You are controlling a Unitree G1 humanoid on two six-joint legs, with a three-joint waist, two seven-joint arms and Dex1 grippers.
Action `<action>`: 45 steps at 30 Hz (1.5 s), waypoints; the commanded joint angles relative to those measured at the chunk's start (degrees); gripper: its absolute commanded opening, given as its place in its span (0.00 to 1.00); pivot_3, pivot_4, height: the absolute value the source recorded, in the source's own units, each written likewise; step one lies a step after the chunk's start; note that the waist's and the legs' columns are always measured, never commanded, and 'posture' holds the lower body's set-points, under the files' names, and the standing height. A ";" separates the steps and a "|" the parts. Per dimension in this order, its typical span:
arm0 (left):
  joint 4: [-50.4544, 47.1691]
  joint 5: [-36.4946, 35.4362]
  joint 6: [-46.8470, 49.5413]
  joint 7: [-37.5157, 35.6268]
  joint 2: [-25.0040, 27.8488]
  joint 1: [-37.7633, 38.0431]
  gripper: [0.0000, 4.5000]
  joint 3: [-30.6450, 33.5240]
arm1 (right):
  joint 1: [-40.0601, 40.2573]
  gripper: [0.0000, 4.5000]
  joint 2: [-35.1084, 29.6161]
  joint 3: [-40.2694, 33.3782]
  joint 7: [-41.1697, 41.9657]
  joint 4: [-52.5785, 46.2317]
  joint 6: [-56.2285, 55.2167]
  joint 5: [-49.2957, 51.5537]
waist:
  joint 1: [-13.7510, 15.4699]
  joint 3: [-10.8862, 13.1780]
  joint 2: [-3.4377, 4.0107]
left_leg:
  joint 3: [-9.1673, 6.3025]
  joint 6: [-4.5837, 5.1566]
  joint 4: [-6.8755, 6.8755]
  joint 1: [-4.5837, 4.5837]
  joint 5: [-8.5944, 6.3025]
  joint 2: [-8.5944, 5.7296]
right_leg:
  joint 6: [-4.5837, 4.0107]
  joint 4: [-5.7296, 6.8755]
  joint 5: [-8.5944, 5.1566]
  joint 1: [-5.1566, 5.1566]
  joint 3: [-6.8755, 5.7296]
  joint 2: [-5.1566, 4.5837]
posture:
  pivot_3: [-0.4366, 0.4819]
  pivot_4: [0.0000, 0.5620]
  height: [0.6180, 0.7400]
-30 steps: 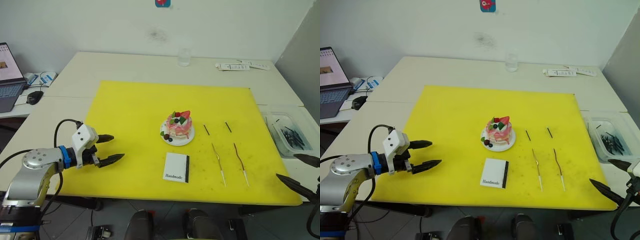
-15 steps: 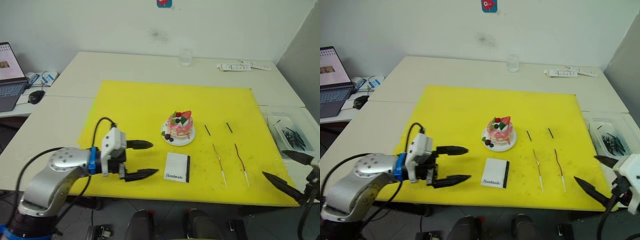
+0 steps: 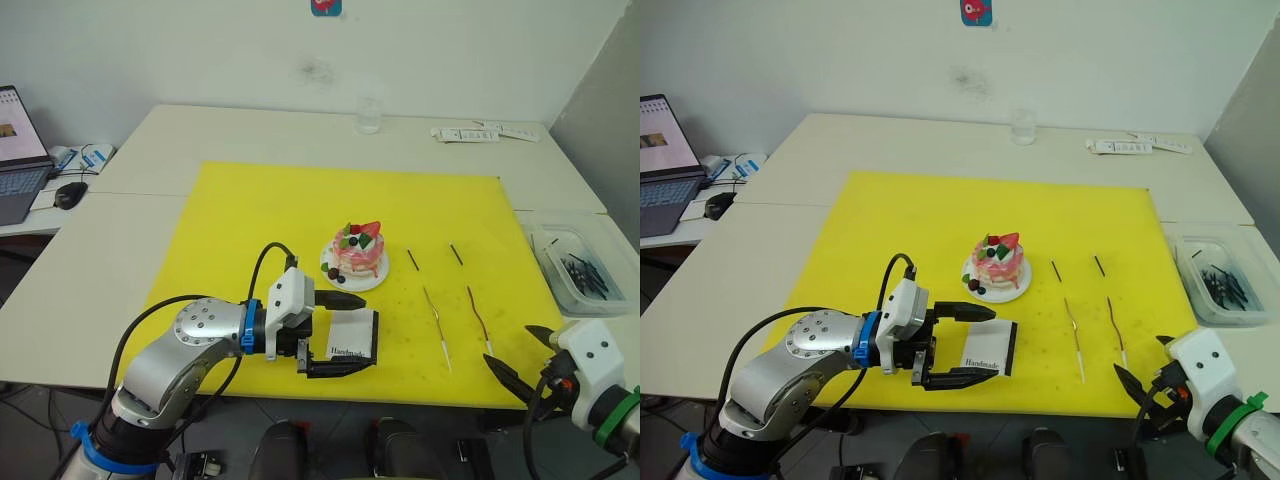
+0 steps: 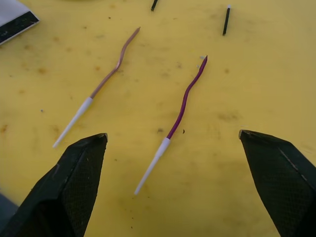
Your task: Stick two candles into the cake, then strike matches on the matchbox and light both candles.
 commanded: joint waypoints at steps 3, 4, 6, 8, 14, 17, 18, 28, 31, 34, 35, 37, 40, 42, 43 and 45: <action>-1.93 0.08 -1.24 0.08 -0.96 -1.52 1.00 -0.80 | 1.21 0.99 1.47 2.83 -2.46 0.87 -1.99 -4.26 | 0.00 -0.01 0.02 | 0.00 0.00 0.00 0.00 0.00 -0.01 | 0.00 0.00 0.00 0.00 0.01 0.00 | 0.48 0.27 0.72; -1.87 0.06 -1.19 0.19 -1.07 -1.64 1.00 -0.82 | 1.24 0.99 1.95 3.21 -3.00 1.29 -2.20 -4.86 | -0.01 -0.01 0.01 | 0.01 0.00 0.00 0.00 0.00 0.00 | 0.00 0.00 0.00 0.00 0.02 0.00 | 0.48 0.27 0.72; -1.90 -0.02 -1.09 0.23 -1.19 -1.68 1.00 -0.81 | 1.23 0.99 2.81 3.87 -3.65 1.68 -1.90 -5.43 | 0.00 -0.01 0.02 | -0.01 0.00 0.00 -0.01 0.00 0.00 | -0.01 0.00 -0.01 -0.01 -0.01 0.00 | 0.48 0.27 0.72; -2.14 -0.08 -1.02 0.18 -1.15 -1.48 1.00 -0.79 | 1.29 0.99 2.93 4.38 -3.88 1.67 -1.32 -5.99 | -0.01 -0.01 0.02 | -0.01 0.00 -0.01 -0.01 0.00 0.00 | -0.02 0.00 -0.01 -0.01 0.00 0.00 | 0.48 0.27 0.72; -2.01 -0.36 -0.89 -0.15 -1.04 -1.65 1.00 -0.63 | 1.63 0.99 3.59 4.95 -4.19 0.88 2.34 -5.01 | 0.01 -0.01 0.02 | -0.02 0.00 -0.01 -0.01 0.00 0.00 | -0.02 0.00 -0.01 -0.01 -0.02 0.00 | 0.48 0.27 0.72; -1.84 -0.73 -1.18 -0.52 -1.32 -1.94 1.00 -0.50 | 1.65 0.99 4.22 5.13 -4.41 0.49 3.74 -4.40 | 0.02 -0.01 0.02 | -0.05 0.00 -0.01 -0.02 0.00 0.01 | -0.04 -0.01 -0.03 0.00 -0.05 0.00 | 0.48 0.27 0.72; -1.94 -1.36 -0.63 -0.78 -1.23 -1.93 1.00 -0.45 | 1.33 0.99 4.68 5.35 -4.84 0.29 4.37 -4.20 | 0.02 -0.01 0.02 | -0.07 0.00 -0.02 -0.02 0.00 0.01 | -0.05 -0.01 -0.03 0.00 -0.07 0.00 | 0.48 0.27 0.72; -1.42 -4.48 1.84 -4.89 0.84 -2.65 1.00 -0.75 | -0.17 0.22 5.88 6.48 -6.53 -0.89 8.62 -3.51 | 0.02 -0.02 0.02 | -0.26 0.00 -0.02 -0.03 0.00 0.03 | -0.13 -0.04 -0.08 0.07 -0.56 -0.04 | 0.48 0.27 0.72; -0.89 -4.18 1.70 -5.05 0.60 -3.09 1.00 -0.80 | -0.58 0.01 6.07 5.75 -6.69 -1.13 9.31 -3.30 | 0.03 -0.02 0.01 | -0.35 0.00 -0.01 -0.03 0.00 0.02 | -0.16 -0.07 -0.10 0.13 -0.70 -0.09 | 0.48 0.27 0.72; -0.63 -3.78 1.60 -4.91 0.38 -3.19 1.00 -0.89 | -1.07 0.01 6.18 4.73 -6.47 -1.49 10.05 -2.69 | 0.03 -0.02 0.02 | -0.40 0.00 -0.02 -0.04 0.00 0.03 | -0.22 -0.07 -0.13 0.14 -0.77 -0.09 | 0.48 0.27 0.72; -0.57 -3.66 1.59 -4.82 0.35 -3.16 1.00 -0.85 | -1.15 0.01 6.31 4.25 -6.37 -1.62 10.28 -2.36 | 0.03 -0.02 0.01 | -0.40 0.00 -0.03 -0.03 0.00 0.03 | -0.24 -0.07 -0.15 0.14 -0.78 -0.09 | 0.48 0.27 0.72; -0.53 -4.24 2.75 -3.95 0.47 -2.78 1.00 -0.09 | -1.15 0.01 7.00 2.57 -6.21 -2.04 10.29 -1.33 | 0.03 -0.02 0.02 | -0.41 0.00 -0.04 -0.04 0.00 0.03 | -0.27 -0.07 -0.17 0.15 -0.80 -0.09 | 0.48 0.27 0.72; -0.28 -5.25 4.94 -2.21 1.20 -2.18 1.00 1.57 | -2.18 0.01 8.64 -2.11 -5.69 -2.81 10.36 2.47 | 0.03 -0.01 0.03 | -0.44 0.00 -0.06 -0.06 0.00 0.03 | -0.28 -0.07 -0.18 0.15 -0.81 -0.09 | 0.48 0.27 0.72; 0.11 -6.09 6.88 -0.63 1.46 -2.07 1.00 2.95 | -3.67 0.01 8.87 -5.17 -5.13 -3.18 10.77 5.54 | 0.01 0.00 0.04 | -0.43 0.00 -0.07 -0.06 0.00 0.04 | -0.27 -0.07 -0.19 0.14 -0.82 -0.09 | 0.48 0.27 0.72; 0.30 -6.88 8.13 0.56 1.33 -2.03 1.00 3.98 | -4.70 0.01 8.70 -6.69 -4.82 -3.29 11.03 7.33 | -0.01 0.00 0.05 | -0.43 0.00 -0.07 -0.06 0.00 0.04 | -0.27 -0.06 -0.19 0.14 -0.82 -0.09 | 0.48 0.27 0.72; 0.80 -8.30 11.15 2.94 1.35 -2.14 1.00 5.65 | -7.58 0.01 8.12 -9.04 -4.11 -3.36 11.42 11.76 | -0.03 0.01 0.05 | -0.45 0.00 -0.07 -0.05 0.00 0.06 | -0.27 -0.06 -0.18 0.14 -0.83 -0.08 | 0.48 0.27 0.72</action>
